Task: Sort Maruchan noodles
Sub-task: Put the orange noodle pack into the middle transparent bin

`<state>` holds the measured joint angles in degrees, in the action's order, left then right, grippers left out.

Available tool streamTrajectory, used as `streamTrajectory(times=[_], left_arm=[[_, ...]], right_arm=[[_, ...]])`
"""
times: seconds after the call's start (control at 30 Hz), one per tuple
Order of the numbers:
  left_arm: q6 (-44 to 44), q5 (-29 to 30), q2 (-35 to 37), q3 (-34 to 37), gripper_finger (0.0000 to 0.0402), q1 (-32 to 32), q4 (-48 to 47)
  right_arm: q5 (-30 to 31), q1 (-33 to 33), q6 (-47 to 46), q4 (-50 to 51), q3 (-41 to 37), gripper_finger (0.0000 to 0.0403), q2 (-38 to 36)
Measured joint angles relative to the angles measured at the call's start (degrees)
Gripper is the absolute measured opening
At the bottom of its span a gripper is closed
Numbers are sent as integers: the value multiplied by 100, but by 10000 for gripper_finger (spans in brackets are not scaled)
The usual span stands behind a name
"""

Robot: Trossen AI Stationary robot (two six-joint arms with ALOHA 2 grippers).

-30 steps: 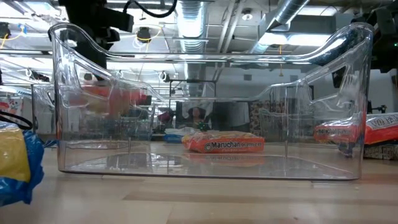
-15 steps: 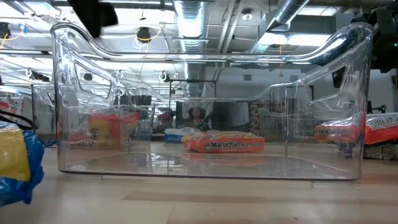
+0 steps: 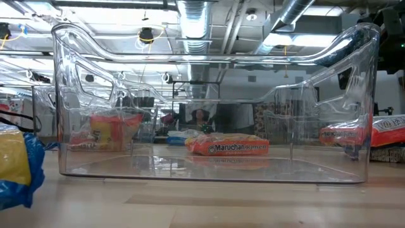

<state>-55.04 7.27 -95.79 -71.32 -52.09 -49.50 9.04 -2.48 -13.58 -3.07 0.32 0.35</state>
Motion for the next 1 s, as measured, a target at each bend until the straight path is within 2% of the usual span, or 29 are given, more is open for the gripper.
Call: streamTrajectory(times=[0.17, 0.33, 0.77, 1.0], left_arm=[[539, -218, -713, -394, 175, -72, -618], [1028, 98, -1025, -888, 175, -92, -1063], [1710, -148, -1405, -930, 175, -151, -1175], [1794, 316, -1405, -908, 175, -282, -1622]], right_arm=[[0, -2, 0, 0, 0, 31, 0], [0, -2, 0, 0, 0, 31, -1], [-2, 0, 0, 0, 0, 31, -1], [-2, 0, 0, 0, 0, 31, -1]])
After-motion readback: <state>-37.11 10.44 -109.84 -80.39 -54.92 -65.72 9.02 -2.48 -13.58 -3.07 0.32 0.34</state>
